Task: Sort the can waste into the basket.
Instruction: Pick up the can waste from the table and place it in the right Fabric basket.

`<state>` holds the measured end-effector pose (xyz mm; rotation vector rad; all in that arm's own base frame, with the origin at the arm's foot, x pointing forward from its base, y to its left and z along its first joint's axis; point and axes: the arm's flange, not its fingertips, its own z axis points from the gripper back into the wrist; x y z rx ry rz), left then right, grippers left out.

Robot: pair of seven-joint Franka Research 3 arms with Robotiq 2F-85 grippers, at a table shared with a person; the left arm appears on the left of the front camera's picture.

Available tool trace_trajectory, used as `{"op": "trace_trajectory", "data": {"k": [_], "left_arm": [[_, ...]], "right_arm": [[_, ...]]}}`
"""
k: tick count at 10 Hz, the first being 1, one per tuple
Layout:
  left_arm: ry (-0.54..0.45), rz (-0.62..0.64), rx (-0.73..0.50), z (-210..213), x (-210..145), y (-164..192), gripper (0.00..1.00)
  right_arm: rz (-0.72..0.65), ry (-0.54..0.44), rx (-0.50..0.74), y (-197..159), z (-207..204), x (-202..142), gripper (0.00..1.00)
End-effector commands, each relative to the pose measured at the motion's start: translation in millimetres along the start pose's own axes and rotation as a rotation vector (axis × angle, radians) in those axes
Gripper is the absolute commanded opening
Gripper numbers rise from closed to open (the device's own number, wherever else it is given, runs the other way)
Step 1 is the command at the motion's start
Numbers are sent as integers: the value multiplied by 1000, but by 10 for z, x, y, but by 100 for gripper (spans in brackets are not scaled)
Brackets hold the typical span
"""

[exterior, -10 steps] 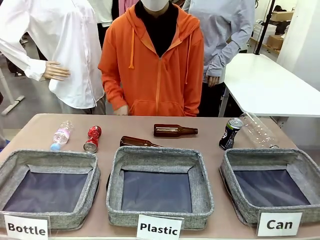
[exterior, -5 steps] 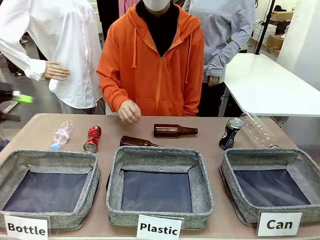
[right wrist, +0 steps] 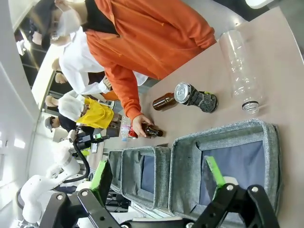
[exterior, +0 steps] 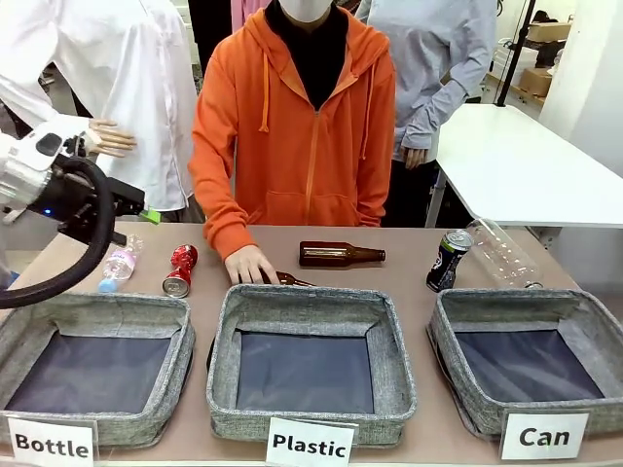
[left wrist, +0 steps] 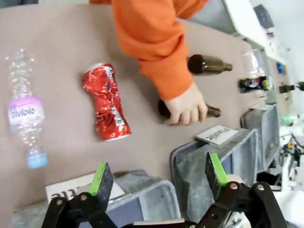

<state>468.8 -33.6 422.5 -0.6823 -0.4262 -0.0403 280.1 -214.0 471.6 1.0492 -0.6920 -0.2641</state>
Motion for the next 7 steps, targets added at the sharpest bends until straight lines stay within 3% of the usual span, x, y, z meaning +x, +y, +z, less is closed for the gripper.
{"op": "trace_trajectory", "data": {"k": [1,4,7], "left_arm": [[6,94,-137,537,206,258,100],[-91,205,-387,1823,-103,1027,100],[-270,255,-445,2396,-606,1448,100]], "right_arm": [[26,-13,17,-9,-2,27,100],[26,-13,17,-9,-2,27,100],[26,-13,17,-9,-2,27,100]]}}
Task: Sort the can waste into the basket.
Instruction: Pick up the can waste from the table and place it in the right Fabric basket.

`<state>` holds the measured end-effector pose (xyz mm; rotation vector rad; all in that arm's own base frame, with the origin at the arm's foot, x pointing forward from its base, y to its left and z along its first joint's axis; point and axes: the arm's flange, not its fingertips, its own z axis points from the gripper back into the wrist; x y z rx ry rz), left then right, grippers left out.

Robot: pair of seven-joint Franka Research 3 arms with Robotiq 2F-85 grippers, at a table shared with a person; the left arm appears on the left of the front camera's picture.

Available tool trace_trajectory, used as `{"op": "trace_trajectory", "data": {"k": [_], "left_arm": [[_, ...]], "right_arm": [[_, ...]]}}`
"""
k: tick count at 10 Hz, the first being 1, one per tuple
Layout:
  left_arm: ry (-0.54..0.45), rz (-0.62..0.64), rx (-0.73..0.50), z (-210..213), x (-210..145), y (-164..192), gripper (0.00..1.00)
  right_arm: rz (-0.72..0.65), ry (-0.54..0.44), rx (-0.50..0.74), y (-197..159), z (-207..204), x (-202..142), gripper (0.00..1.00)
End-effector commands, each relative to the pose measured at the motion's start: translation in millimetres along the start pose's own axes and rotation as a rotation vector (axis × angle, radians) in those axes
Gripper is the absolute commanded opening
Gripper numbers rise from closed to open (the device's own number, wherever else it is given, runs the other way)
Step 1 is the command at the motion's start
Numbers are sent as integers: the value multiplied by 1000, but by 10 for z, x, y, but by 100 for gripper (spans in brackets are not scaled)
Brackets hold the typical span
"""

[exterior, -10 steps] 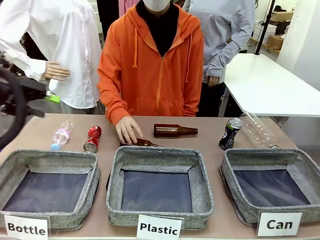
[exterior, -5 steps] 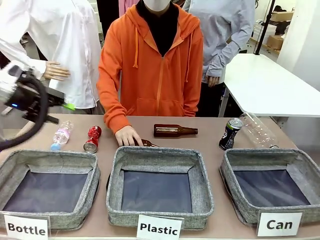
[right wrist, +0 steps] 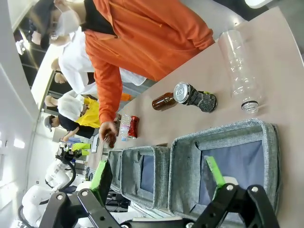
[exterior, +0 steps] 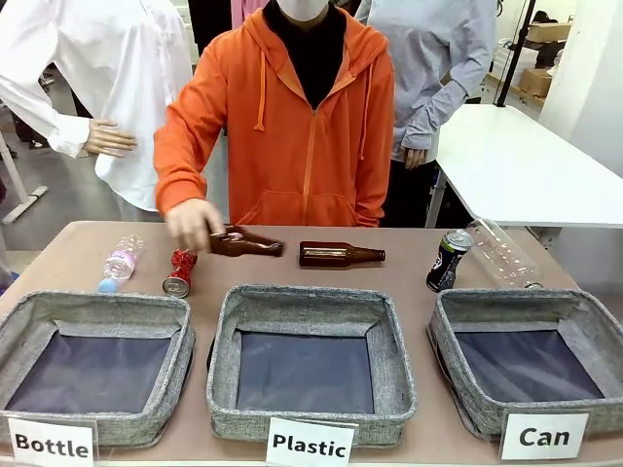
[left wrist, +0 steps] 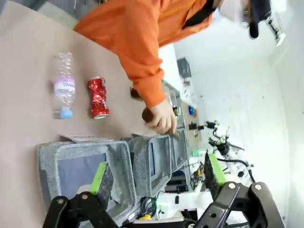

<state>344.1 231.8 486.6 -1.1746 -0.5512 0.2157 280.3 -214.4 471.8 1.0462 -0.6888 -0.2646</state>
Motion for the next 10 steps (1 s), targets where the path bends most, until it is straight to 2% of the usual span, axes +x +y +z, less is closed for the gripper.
{"op": "trace_trajectory", "data": {"k": [1,2,3,5,6,8,10], "left_arm": [[-47,-46,-31,65,-132,97,100],[-37,-57,-44,84,-166,82,100],[22,-84,-31,-75,-144,-7,100],[169,-114,43,-651,-62,-168,100],[194,-101,51,-745,5,-177,100],[151,-65,-55,-291,128,-89,100],[-2,-51,-210,520,-24,111,100]], "right_arm": [[27,-16,21,-7,-5,23,100],[27,-16,21,-7,-5,23,100],[27,-16,21,-7,-5,23,100],[27,-16,21,-7,-5,23,100],[27,-16,21,-7,-5,23,100],[27,-16,21,-7,-5,23,100],[27,-16,21,-7,-5,23,100]]}}
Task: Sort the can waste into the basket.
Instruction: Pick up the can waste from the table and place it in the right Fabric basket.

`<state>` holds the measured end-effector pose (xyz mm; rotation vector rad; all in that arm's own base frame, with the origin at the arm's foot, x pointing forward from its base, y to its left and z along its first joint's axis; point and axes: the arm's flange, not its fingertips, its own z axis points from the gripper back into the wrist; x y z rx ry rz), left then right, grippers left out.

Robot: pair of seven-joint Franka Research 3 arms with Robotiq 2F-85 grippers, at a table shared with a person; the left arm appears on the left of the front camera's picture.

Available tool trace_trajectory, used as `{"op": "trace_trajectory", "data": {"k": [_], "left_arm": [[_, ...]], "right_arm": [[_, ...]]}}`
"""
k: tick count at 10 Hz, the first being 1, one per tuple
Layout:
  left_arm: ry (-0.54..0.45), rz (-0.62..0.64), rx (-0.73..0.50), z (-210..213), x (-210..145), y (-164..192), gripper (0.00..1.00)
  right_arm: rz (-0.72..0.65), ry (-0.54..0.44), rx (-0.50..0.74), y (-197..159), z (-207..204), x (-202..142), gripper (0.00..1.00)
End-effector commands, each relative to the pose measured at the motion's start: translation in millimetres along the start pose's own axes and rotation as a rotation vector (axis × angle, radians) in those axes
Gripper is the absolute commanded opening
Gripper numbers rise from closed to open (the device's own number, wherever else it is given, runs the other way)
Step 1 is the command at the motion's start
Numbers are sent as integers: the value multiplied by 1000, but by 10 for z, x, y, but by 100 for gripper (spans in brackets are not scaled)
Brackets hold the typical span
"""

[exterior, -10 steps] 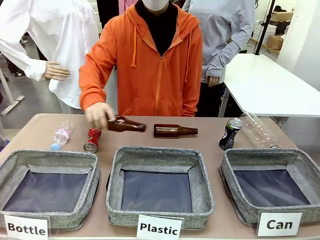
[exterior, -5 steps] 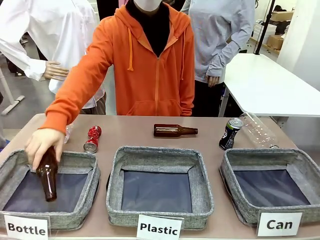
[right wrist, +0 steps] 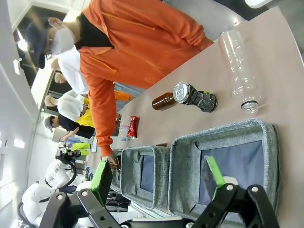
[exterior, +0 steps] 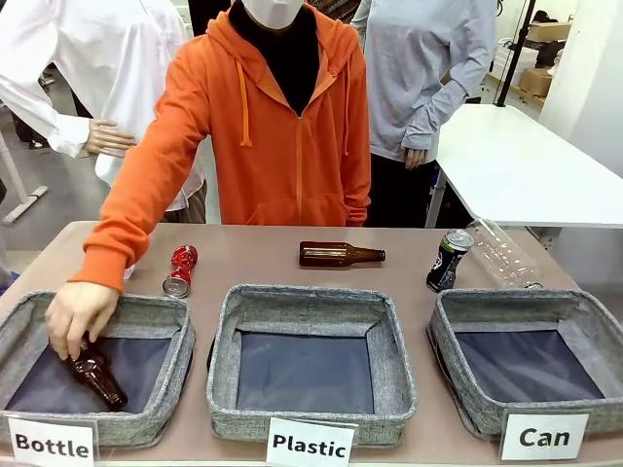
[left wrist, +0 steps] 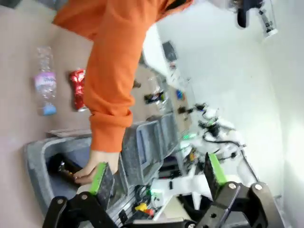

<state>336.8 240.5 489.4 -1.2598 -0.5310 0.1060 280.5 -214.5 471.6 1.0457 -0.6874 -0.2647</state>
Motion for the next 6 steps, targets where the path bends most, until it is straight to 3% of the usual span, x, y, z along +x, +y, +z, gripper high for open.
{"op": "trace_trajectory", "data": {"k": [1,2,3,6], "left_arm": [[-197,-3,-153,715,-180,119,100],[-336,-28,-261,970,-292,171,100],[-391,-50,-332,1107,-397,249,100],[-299,-38,-290,925,-381,315,100]], "right_arm": [[27,-17,21,-5,-3,21,100],[27,-17,21,-5,-3,21,100],[27,-17,21,-5,-3,21,100],[27,-17,21,-5,-3,21,100]]}}
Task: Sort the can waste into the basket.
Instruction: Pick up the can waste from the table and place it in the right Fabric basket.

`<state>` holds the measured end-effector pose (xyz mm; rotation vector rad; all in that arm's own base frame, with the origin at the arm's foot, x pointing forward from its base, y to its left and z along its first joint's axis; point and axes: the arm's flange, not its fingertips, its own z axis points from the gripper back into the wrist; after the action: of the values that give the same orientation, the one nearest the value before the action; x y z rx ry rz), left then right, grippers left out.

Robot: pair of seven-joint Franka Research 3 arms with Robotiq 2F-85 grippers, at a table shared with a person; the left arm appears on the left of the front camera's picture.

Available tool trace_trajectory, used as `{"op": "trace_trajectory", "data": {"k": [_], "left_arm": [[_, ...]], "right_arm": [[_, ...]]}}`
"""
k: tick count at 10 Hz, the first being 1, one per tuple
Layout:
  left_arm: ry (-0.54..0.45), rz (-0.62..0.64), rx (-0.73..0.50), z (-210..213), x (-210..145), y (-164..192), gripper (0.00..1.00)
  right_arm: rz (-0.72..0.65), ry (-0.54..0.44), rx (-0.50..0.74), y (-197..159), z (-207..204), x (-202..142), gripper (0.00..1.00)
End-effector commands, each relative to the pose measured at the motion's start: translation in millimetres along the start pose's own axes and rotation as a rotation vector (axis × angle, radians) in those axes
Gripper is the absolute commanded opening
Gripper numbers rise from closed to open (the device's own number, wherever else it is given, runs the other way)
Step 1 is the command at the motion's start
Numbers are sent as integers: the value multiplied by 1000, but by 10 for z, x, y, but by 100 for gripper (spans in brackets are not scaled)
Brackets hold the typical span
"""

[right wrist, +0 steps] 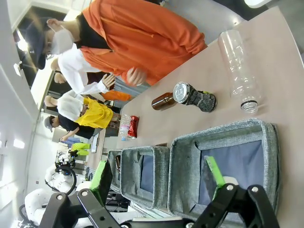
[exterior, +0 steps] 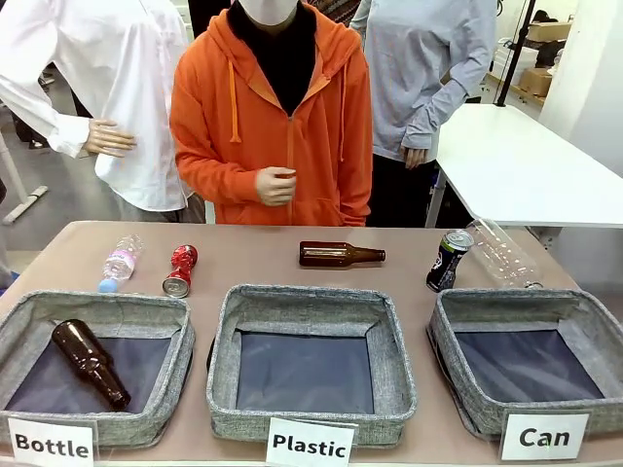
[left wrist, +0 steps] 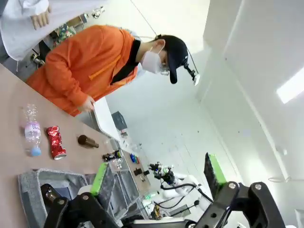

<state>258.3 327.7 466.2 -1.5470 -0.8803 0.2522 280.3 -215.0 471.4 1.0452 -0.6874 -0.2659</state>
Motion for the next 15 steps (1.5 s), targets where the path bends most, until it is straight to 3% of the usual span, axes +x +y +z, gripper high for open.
{"op": "trace_trajectory", "data": {"k": [1,3,5,7,11,13,15], "left_arm": [[102,-31,33,-284,-7,8,100],[309,-93,161,-860,-97,-123,100],[556,-133,409,-1696,-219,-205,100],[680,-149,561,-2501,-353,-120,100],[793,-375,918,-3788,-940,299,100],[872,-454,995,-4212,-1159,590,100],[840,-508,1116,-4568,-1301,1023,100]], "right_arm": [[28,-16,22,-1,-8,21,100],[28,-16,22,-1,-8,21,100],[28,-16,22,-1,-8,21,100],[28,-16,22,-1,-8,21,100],[28,-16,22,-1,-8,21,100],[28,-16,22,-1,-8,21,100],[28,-16,22,-1,-8,21,100]]}}
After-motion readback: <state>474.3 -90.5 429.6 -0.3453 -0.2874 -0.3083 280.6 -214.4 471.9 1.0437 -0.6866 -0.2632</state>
